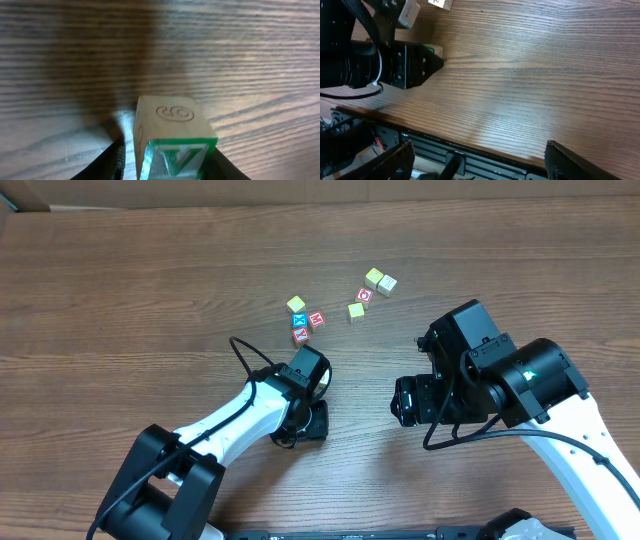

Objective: Flip 3 blocks

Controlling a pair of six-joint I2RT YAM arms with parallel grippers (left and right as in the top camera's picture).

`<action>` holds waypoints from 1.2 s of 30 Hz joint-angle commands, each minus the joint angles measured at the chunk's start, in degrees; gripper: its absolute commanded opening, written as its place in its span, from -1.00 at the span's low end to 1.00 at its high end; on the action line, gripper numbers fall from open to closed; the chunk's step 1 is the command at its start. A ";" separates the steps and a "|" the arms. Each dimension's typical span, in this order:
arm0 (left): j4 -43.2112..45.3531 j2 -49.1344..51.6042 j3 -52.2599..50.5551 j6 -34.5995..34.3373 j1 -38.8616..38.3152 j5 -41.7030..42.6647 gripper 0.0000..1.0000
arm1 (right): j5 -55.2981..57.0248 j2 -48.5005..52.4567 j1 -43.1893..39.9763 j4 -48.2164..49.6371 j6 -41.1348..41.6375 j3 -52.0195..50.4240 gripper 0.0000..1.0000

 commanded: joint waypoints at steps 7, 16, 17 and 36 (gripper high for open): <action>-5.55 -1.99 12.20 3.93 0.33 -4.02 -0.10 | -0.48 -0.68 0.07 0.35 -0.33 1.46 0.72; -1.84 0.35 13.86 13.60 5.70 -4.90 0.37 | -0.46 -0.68 0.07 0.42 -0.37 1.46 0.74; -1.11 1.20 13.88 14.75 6.43 -3.89 0.37 | -0.46 -0.68 0.07 0.44 -0.37 1.46 0.74; 5.35 15.06 20.35 21.94 7.72 2.86 0.32 | -0.46 -0.66 0.07 0.66 -0.11 1.46 0.79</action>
